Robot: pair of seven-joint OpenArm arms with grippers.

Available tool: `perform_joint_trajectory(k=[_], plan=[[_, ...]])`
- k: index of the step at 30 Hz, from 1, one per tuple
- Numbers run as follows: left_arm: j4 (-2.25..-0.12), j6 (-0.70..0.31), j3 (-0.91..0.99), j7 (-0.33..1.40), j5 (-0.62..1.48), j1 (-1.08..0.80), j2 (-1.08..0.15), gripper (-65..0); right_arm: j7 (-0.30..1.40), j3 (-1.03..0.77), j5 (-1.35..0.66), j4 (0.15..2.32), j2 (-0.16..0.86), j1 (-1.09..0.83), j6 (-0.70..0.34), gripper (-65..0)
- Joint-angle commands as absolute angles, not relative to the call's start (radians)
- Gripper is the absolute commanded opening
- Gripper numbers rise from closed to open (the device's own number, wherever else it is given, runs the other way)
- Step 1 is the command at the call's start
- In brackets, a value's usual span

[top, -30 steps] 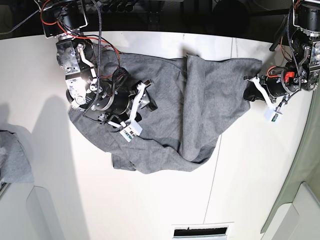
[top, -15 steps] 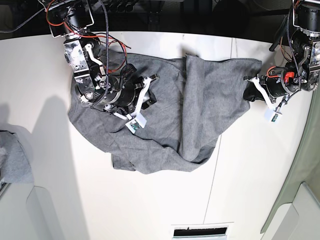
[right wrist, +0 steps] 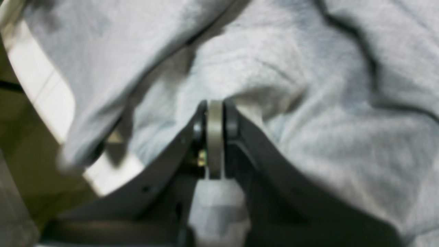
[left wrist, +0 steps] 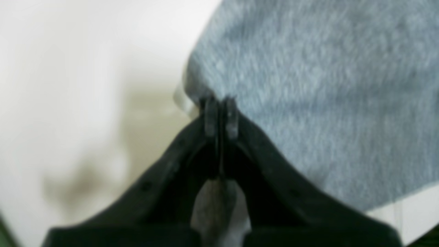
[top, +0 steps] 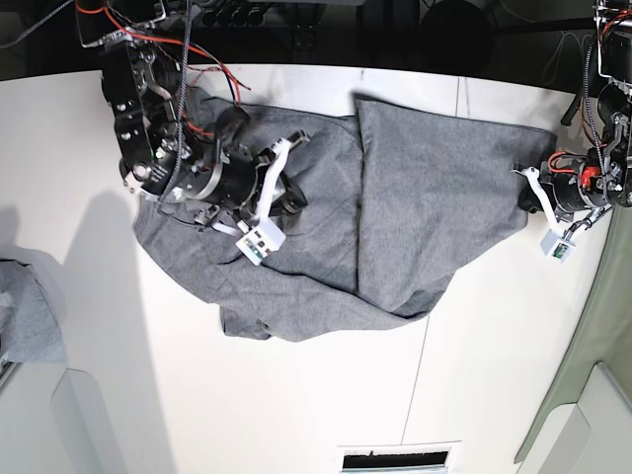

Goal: Layout the t-shirt on the table in an organized manner, then fold the t-shirt properly
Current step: 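Lift and stretch the shirt between both grippers, spreading it wide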

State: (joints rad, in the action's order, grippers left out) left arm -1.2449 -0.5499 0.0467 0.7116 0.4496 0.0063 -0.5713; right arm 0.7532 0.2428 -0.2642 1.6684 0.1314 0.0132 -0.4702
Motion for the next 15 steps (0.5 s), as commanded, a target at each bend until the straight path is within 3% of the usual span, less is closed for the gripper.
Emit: perform_joint_trajectory(k=[1,10,15], plan=[[-1.256,-0.550,0.052,0.711,0.458,0.035,-0.588,-65.0,0.750,0.242,-0.285,1.729,0.156,-0.007,-0.479,-65.0],[-1.255,-0.550,0.052,0.739,0.428,0.050,-0.588,-65.0,0.786,0.241,-0.307,2.028,0.337,-0.321,-0.479,-65.0],[-1.255,-0.550,0.052,0.738,0.429,0.049,-0.588,-65.0,0.786,0.241,-0.278,2.077,0.403,-0.461,-0.487,-65.0]])
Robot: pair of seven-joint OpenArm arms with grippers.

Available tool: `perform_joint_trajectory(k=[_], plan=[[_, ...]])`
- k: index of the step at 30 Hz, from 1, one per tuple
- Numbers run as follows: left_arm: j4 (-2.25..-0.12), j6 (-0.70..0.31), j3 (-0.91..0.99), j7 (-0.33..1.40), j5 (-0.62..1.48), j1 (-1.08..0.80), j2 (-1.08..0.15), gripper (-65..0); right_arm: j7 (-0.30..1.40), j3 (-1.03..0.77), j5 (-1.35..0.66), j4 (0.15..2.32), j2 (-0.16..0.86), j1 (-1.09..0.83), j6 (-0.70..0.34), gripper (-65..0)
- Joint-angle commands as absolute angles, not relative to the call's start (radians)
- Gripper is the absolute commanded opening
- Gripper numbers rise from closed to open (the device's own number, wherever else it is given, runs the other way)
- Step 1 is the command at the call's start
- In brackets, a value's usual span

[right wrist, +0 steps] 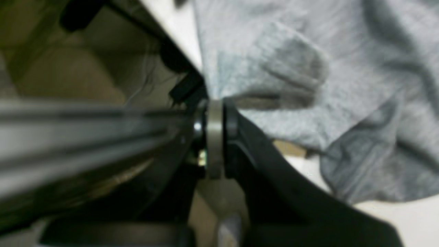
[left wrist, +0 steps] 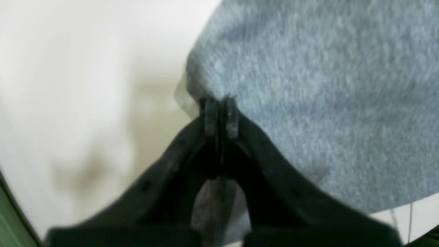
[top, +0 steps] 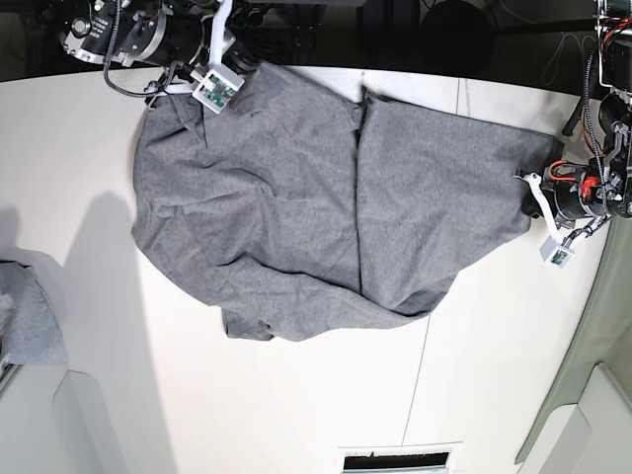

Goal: Layout the t-shirt on the table in an organized manner, then fold the t-shirt properly
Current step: 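Lift and stretch the shirt between both grippers, spreading it wide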

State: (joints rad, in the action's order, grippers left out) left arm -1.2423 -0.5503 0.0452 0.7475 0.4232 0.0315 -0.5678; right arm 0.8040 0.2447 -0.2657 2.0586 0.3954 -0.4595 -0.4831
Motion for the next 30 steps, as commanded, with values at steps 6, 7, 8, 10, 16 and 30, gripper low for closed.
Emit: perform_joint_trajectory(k=[6,7,8,10,16,30], plan=[[-1.256,-0.550,0.052,0.738,0.448,0.051,-0.599,-65.0,0.735,0.207,-0.209,2.082,0.414,-0.456,-0.462,-27.4],[-1.256,-0.550,0.052,0.738,0.467,0.053,-0.605,-63.9,0.721,0.189,-0.209,2.083,0.414,-0.443,-0.440,-27.5],[-1.256,-0.550,0.052,0.738,0.484,0.053,-0.614,-59.3,0.713,0.168,-0.208,2.083,0.413,-0.424,-0.416,-27.5],[-1.260,-0.550,0.052,0.738,0.522,0.053,-0.639,-52.0,0.702,0.113,-0.209,2.082,0.403,-0.382,-0.362,-27.5],[-1.311,-0.550,0.052,0.738,0.639,0.062,-0.704,-50.9,0.677,-0.049,-0.208,1.999,0.326,-0.250,-0.235,-27.5],[-1.293,-0.508,0.052,0.715,0.487,0.080,-0.640,-62.6,0.650,-0.128,-0.205,1.408,0.232,0.022,-0.232,-43.9]])
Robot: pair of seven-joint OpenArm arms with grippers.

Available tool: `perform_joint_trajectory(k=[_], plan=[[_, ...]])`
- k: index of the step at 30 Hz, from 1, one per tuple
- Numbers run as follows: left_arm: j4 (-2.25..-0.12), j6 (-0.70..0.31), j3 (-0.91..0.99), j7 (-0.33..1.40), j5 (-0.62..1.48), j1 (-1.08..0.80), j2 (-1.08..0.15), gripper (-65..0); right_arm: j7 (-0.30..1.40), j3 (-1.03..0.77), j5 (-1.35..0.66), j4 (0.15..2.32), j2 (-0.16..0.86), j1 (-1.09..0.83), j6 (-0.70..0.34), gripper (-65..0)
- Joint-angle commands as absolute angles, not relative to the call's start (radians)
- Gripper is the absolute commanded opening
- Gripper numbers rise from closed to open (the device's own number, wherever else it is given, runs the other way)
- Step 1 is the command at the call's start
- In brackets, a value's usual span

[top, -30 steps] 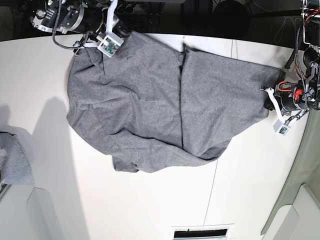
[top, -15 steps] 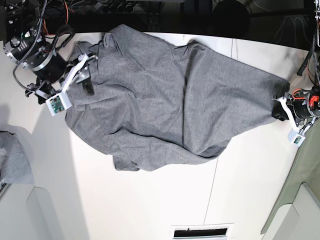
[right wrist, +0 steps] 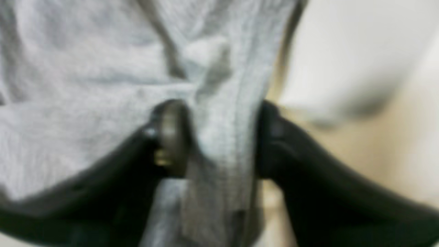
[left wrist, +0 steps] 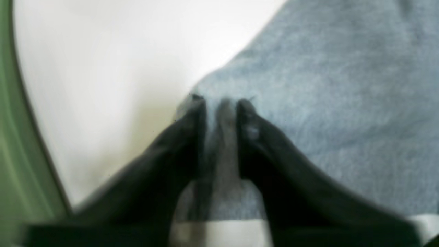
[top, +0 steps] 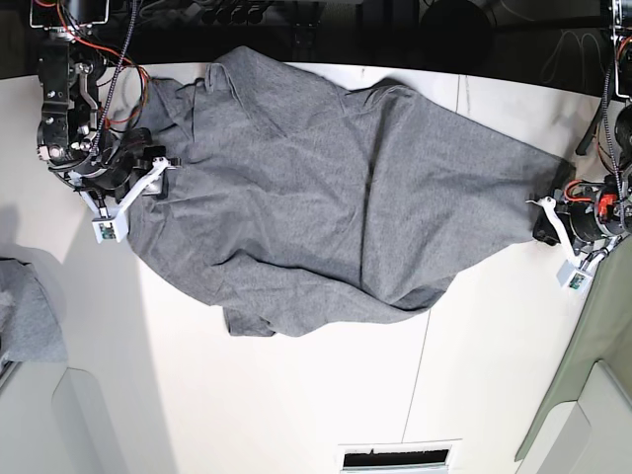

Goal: Layout the t-shirt on the table in an organized manner, then fold the t-shirt properly
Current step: 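Lift and stretch the shirt between both grippers, spreading it wide, then lower the stretched shirt onto the table with both grippers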

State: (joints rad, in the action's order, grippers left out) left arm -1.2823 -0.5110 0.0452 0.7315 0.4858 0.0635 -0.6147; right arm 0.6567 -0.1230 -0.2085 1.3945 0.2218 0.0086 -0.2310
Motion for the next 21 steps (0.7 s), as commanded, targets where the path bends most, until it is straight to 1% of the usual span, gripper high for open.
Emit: perform_joint_trajectory(k=[1,2,3,8,11,13,18,19,21], plan=[[-1.286,-0.508,0.052,0.714,0.485,0.080,-0.640,-65.0,0.647,-0.128,-0.199,1.393,0.232,0.028,-0.232,-54.3],[-1.280,-0.508,0.052,0.715,0.485,0.080,-0.640,-65.0,0.636,-0.128,-0.196,1.389,0.233,0.028,-0.232,-64.1],[-1.275,-0.509,0.052,0.717,0.484,0.079,-0.641,-65.0,0.621,-0.128,-0.189,1.389,0.233,0.027,-0.233,-65.0],[-1.274,-0.524,0.052,0.797,0.512,0.076,-0.657,-65.0,0.602,-0.155,-0.127,1.396,0.252,0.028,-0.249,-65.0],[-1.275,-0.593,0.052,0.858,0.615,0.044,-0.669,-65.0,0.605,-0.208,-0.127,1.397,0.276,0.025,-0.249,-65.0],[-1.275,-0.618,0.052,0.858,0.663,0.003,-0.668,-65.0,0.609,-0.256,-0.136,1.397,0.286,0.023,-0.249,-65.0],[-1.275,-0.610,0.052,0.792,0.670,-0.093,-0.668,-65.0,0.634,-0.372,-0.198,1.397,0.288,0.024,-0.250,-65.0],[-1.275,-0.611,0.052,0.791,0.673,-0.101,-0.667,-65.0,0.639,-0.390,-0.213,1.397,0.288,0.024,-0.250,-60.0],[-1.275,-0.611,0.052,0.798,0.700,-0.103,-0.668,-65.0,0.649,-0.419,-0.253,1.398,0.288,0.025,-0.250,-44.0]])
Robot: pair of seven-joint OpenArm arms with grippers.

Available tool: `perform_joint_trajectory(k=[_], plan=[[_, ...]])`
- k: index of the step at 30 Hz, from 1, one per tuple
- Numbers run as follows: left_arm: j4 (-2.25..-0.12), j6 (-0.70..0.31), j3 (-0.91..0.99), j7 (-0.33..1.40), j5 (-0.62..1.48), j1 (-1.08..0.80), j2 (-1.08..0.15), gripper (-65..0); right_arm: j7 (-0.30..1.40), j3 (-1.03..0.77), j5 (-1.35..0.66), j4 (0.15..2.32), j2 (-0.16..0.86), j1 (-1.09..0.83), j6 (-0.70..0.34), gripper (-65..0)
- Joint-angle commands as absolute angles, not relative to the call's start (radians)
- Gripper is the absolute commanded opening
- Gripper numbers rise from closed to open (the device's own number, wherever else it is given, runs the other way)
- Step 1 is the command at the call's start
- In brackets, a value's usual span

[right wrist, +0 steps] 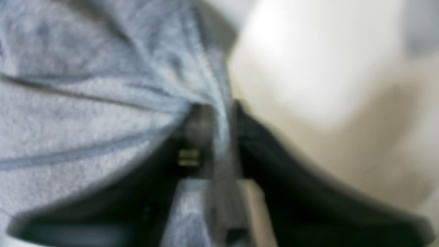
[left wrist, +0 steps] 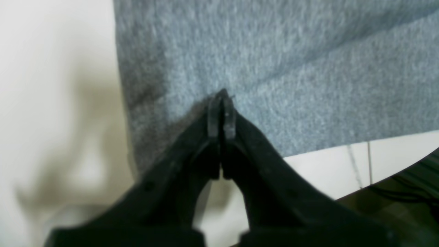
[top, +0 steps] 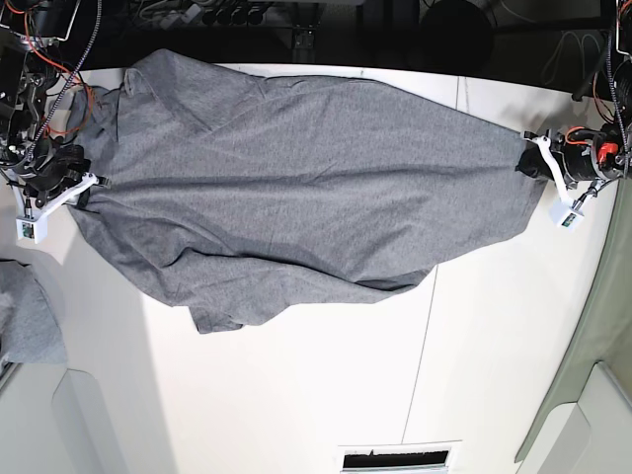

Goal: Layout the t-shirt on the table in an organized manner, then fold the t-shirt properly
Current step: 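Lower the stretched shirt onto the table with both grippers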

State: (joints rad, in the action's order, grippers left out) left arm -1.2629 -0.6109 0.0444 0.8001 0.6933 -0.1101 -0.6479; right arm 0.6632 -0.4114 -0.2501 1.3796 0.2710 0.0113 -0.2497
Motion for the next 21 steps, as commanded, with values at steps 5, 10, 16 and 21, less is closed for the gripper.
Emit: perform_joint_trajectory(k=[5,10,16,21], plan=[[-1.320,-0.611,0.053,0.797,0.722,-0.097,-0.668,-65.0,0.694,-0.480,-0.308,1.464,0.284,0.019,-0.250,-36.1],[-1.412,-0.611,0.053,0.789,0.722,-0.097,-0.667,-53.8,0.702,-0.493,-0.395,1.592,0.280,0.020,-0.253,-36.1],[-1.460,-0.610,0.053,0.764,0.721,-0.094,-0.646,-53.5,0.696,-0.433,-0.497,1.645,0.254,0.025,-0.361,-36.1],[-1.460,-0.610,0.053,0.752,0.686,-0.095,-0.581,-57.8,0.625,-0.282,-0.400,1.642,0.179,0.038,-0.370,-46.3]])
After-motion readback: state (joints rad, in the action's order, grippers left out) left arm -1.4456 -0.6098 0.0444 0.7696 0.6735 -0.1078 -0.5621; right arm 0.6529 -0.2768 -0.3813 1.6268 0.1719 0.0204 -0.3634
